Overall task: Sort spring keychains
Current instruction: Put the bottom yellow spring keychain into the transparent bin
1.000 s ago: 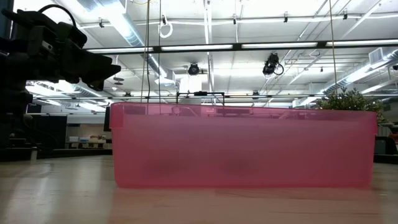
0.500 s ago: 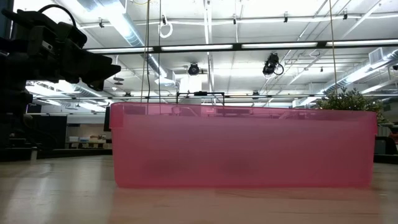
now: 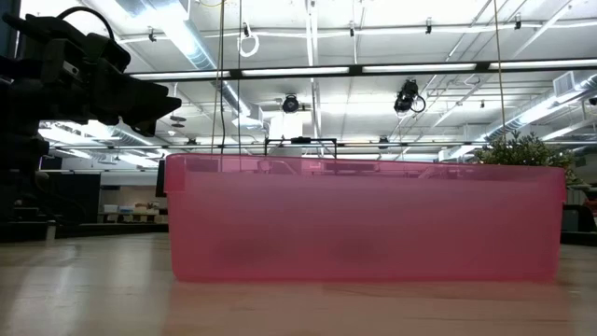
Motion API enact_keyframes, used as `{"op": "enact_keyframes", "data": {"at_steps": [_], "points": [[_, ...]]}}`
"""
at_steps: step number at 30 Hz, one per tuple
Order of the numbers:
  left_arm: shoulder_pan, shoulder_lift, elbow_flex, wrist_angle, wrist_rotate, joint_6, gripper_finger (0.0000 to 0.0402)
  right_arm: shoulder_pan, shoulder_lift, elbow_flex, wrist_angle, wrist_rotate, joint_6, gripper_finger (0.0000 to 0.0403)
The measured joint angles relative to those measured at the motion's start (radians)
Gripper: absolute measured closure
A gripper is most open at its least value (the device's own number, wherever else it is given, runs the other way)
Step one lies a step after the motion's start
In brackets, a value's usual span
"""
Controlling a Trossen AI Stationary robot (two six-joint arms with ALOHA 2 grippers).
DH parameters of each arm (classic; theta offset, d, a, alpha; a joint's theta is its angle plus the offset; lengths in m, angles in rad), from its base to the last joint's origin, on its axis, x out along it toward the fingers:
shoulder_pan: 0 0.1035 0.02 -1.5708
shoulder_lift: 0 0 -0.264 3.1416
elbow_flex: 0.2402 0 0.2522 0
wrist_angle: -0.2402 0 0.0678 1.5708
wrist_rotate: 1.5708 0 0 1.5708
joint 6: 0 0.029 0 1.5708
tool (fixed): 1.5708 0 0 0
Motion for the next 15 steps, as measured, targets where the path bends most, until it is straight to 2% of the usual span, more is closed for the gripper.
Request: {"op": "enact_keyframes", "data": {"at_steps": [8,15], "points": [[0.0,0.0,0.0,0.0,0.0,0.0,0.0229,0.0,0.0,-0.012,0.007,0.008,0.003,0.0154],[0.0,0.0,0.0,0.0,0.0,0.0,0.0229,-0.002,0.0,-0.111,0.051,-0.006,0.004,0.0154]]}}
